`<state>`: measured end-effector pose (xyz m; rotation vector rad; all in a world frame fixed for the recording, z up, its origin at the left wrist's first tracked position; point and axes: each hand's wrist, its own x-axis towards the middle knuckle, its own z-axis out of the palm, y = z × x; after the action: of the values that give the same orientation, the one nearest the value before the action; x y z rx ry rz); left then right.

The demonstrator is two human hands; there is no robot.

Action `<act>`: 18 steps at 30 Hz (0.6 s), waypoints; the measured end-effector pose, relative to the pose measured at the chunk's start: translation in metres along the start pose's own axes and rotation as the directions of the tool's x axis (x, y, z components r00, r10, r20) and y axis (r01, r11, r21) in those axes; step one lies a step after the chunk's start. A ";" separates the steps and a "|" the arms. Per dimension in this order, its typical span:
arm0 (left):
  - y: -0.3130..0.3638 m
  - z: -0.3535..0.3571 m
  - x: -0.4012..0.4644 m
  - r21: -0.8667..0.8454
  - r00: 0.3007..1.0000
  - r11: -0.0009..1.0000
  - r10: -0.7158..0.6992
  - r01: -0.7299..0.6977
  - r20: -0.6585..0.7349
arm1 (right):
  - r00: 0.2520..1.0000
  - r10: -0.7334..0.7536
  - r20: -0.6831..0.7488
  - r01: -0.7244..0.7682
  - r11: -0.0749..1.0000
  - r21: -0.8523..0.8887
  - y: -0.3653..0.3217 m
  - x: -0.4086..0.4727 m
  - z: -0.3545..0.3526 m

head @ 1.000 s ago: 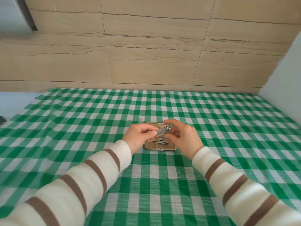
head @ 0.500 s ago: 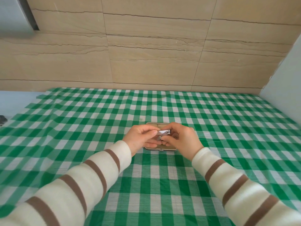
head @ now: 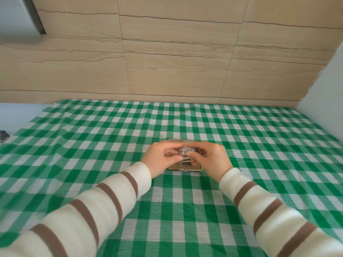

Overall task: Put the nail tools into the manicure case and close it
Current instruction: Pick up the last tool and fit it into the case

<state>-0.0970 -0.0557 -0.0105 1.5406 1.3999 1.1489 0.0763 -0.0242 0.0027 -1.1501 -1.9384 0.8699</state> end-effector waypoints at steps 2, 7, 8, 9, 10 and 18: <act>0.000 0.001 0.000 0.054 0.999 0.998 0.045 -0.043 -0.029 | 1.000 -0.003 -0.004 0.003 1.000 -0.014 0.000 0.000 0.000; 0.002 0.002 -0.002 0.098 0.994 0.991 0.092 -0.086 -0.063 | 1.000 0.015 -0.012 -0.015 1.000 -0.010 0.001 0.000 0.000; 0.002 0.002 -0.002 0.102 0.992 0.990 0.102 -0.095 -0.069 | 1.000 0.018 -0.009 -0.018 1.000 -0.009 0.001 0.000 0.000; 0.002 0.001 -0.002 0.105 0.991 0.989 0.112 -0.104 -0.077 | 1.000 0.019 -0.007 -0.019 1.000 -0.010 0.002 0.000 -0.001; 0.003 0.000 -0.003 0.106 0.989 0.988 0.119 -0.110 -0.087 | 1.000 0.019 -0.006 -0.019 1.000 -0.010 0.002 0.000 -0.001; 0.007 -0.001 -0.004 -0.009 0.991 0.997 0.076 -0.078 -0.111 | 0.999 -0.035 0.000 0.035 0.997 -0.070 0.001 -0.001 -0.002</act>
<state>-0.0958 -0.0608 -0.0041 1.5544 1.4125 1.3049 0.0788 -0.0243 0.0033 -1.1534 -1.9959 0.7880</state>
